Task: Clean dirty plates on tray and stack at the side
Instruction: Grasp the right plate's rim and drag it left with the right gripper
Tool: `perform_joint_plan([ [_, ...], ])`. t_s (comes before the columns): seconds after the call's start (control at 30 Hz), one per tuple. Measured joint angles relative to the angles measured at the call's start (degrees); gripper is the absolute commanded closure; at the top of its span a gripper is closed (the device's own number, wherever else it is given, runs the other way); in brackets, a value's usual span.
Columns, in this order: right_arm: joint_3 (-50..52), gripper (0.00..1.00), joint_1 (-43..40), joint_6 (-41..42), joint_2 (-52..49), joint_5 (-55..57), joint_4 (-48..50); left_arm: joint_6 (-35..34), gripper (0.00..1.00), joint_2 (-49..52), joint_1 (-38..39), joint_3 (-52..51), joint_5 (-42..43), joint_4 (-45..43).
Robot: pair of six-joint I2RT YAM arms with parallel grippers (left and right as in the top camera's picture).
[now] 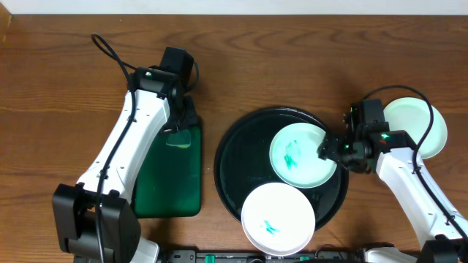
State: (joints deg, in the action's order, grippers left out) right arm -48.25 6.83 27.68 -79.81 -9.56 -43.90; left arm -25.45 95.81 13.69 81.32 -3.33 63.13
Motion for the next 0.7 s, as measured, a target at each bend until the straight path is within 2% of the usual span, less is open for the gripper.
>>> perform_joint_plan([
  [0.17,0.0,0.02,0.0,1.1,0.0,2.7,-5.2,0.0,0.93,0.0,0.0,0.0,0.0,-0.2],
  [0.3,0.0,0.10,0.0,3.4,0.0,3.7,-6.0,0.5,0.93,0.0,0.0,0.0,0.0,-0.7],
  [0.57,0.0,0.14,0.0,14.9,-0.4,4.0,-3.0,1.8,0.93,0.0,0.0,0.0,0.0,-1.8],
  [0.7,0.0,0.16,0.0,16.7,-4.5,2.4,0.9,1.9,0.93,0.0,0.0,0.0,0.0,-1.9],
])
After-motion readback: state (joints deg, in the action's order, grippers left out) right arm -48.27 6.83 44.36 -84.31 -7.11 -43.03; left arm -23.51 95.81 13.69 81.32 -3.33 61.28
